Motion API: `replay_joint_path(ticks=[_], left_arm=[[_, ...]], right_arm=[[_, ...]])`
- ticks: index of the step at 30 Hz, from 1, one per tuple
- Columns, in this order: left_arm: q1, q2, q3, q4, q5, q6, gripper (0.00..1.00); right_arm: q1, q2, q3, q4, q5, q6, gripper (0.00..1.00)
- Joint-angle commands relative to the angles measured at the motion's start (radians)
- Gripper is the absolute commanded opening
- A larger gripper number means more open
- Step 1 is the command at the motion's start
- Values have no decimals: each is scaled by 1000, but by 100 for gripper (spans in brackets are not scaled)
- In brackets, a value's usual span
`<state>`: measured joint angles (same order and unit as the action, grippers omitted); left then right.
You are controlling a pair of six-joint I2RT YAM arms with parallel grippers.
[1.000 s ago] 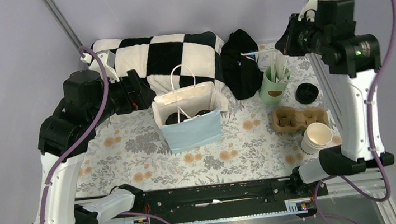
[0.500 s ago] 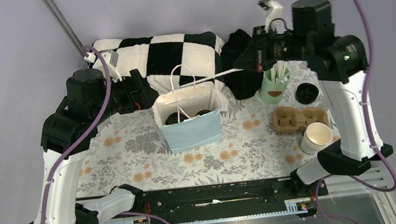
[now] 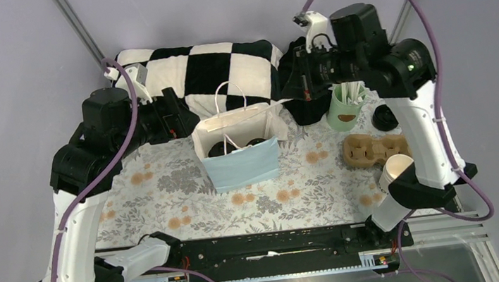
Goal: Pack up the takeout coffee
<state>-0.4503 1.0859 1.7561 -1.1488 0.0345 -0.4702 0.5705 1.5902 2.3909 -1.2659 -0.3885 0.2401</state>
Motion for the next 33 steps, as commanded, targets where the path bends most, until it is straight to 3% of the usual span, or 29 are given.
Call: replay_joint_path(ticks=[1, 14, 33], left_arm=[[5, -5, 11, 52, 5, 2, 97], [6, 2, 20, 38, -10, 20, 97], [5, -12, 16, 23, -31, 44, 97]], right_arm=[[78, 69, 49, -65, 177, -23, 0], [245, 194, 91, -63, 462, -16, 0], [293, 320, 120, 30, 555, 7, 0]])
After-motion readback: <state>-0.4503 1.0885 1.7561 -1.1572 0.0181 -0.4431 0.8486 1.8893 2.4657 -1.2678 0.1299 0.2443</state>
